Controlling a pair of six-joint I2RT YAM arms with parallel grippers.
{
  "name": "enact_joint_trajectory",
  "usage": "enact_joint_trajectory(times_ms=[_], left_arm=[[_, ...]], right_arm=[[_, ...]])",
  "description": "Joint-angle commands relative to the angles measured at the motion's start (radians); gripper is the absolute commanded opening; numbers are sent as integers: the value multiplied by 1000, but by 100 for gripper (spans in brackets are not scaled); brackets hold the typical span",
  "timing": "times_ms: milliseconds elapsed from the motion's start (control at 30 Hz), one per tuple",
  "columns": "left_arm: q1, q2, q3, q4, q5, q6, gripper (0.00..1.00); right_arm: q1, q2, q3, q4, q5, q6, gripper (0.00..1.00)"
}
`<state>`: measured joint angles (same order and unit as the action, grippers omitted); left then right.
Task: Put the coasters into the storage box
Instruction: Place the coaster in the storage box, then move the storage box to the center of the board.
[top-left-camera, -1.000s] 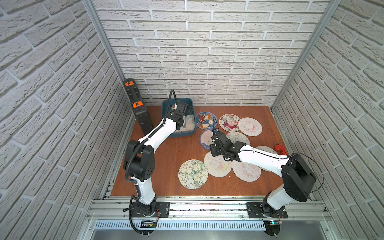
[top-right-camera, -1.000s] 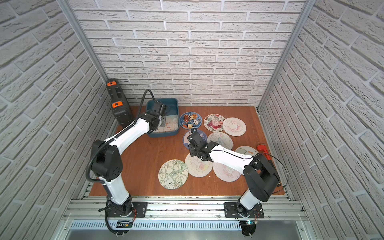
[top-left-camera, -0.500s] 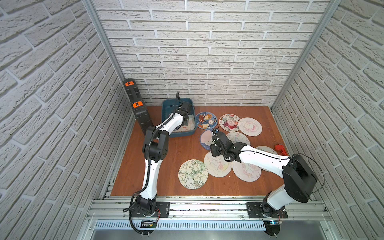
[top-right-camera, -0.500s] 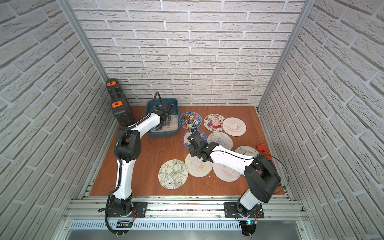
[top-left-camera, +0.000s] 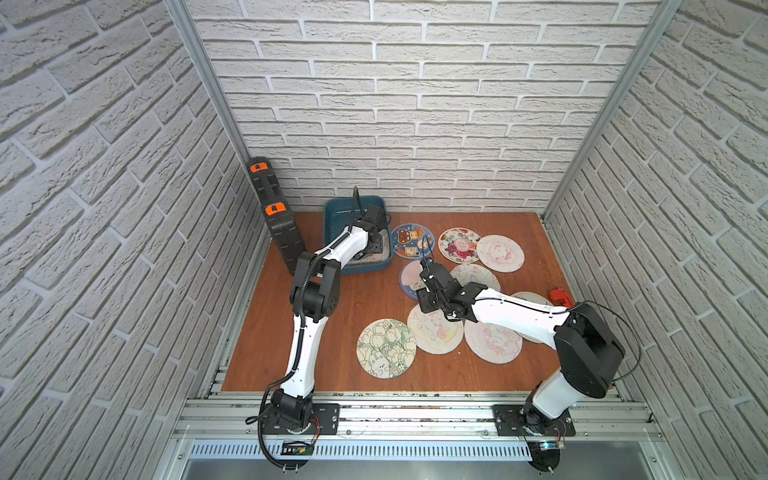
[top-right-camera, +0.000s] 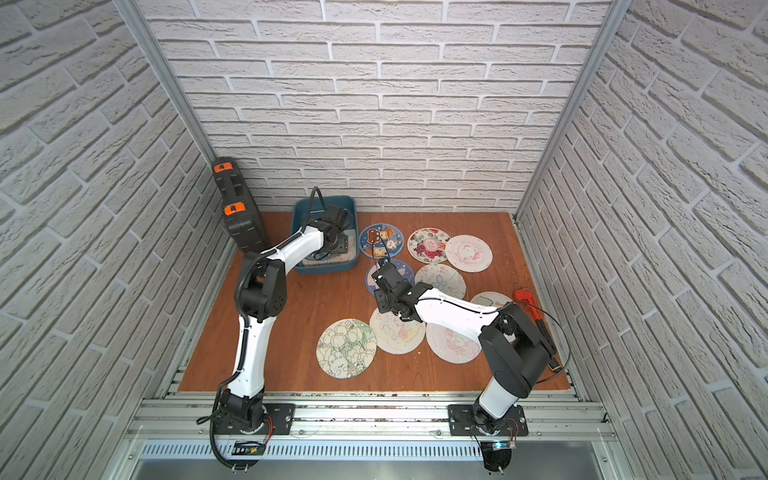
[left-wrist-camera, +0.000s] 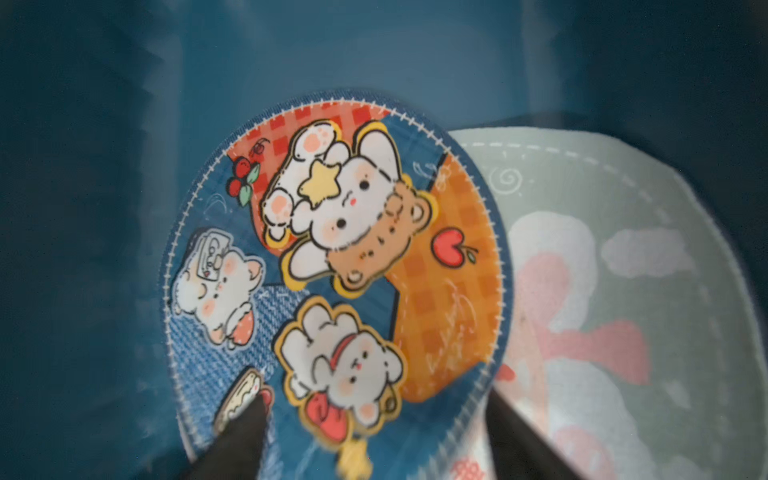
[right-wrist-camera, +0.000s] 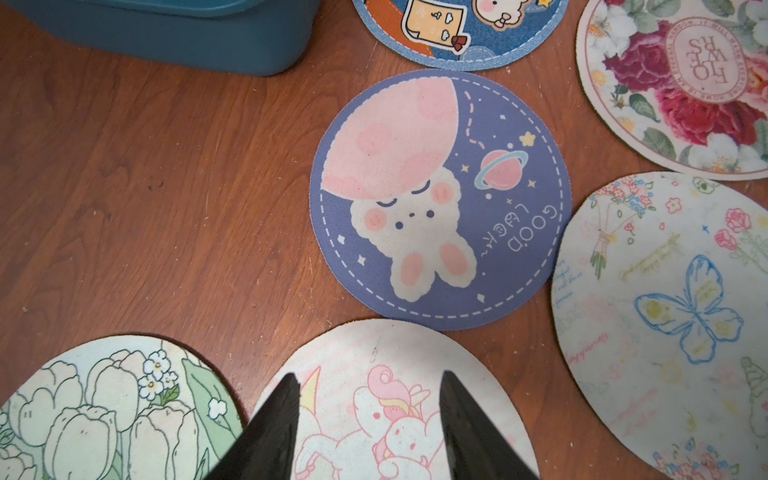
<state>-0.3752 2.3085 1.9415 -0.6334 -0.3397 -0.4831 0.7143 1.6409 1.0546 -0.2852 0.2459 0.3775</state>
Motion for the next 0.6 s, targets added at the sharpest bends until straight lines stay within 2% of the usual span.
enact_joint_trajectory(times_ms=[0,567], left_arm=[[6,-43,-22,-15,-4,-19,95],[-10,-208,-318,-47,43,-172,98]], right_arm=[[-1,14,30,23,-4,-3,55],[-4,5,38,6,7,6,55]])
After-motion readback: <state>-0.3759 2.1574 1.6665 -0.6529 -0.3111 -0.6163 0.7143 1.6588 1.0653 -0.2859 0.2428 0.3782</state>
